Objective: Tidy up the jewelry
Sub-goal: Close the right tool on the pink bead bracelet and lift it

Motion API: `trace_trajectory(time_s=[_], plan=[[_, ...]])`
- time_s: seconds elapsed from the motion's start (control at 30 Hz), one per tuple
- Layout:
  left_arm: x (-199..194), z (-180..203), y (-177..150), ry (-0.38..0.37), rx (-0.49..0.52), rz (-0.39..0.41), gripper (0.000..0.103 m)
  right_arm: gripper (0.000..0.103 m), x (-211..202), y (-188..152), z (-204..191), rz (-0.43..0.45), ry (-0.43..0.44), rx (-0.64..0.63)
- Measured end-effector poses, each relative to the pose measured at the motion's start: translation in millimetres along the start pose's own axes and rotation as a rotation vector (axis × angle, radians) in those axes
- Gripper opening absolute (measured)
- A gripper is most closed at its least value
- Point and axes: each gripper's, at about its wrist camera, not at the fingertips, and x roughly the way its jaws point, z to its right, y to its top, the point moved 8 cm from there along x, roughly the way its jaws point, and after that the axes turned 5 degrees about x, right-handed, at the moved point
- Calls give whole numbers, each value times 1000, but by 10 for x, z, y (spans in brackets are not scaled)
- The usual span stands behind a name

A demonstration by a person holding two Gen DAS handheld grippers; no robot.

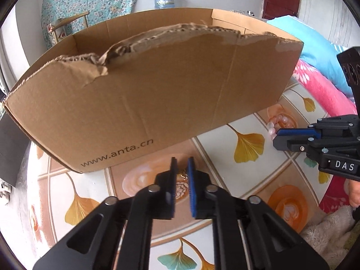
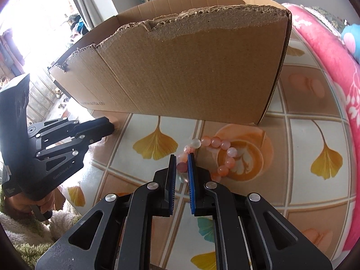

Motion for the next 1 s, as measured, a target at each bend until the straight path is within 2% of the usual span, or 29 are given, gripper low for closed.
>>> trace_trajectory(time_s=[0.43, 0.63, 1.0], plan=[[-159, -142, -205, 13, -102, -90, 4, 11, 16, 6, -77, -20, -10, -12], [-175, -176, -250, 20, -112, -100, 4, 21, 74, 51, -177, -23, -45, -55], [-156, -136, -213, 19, -113, -100, 4, 21, 170, 86, -300, -12, -105, -83]])
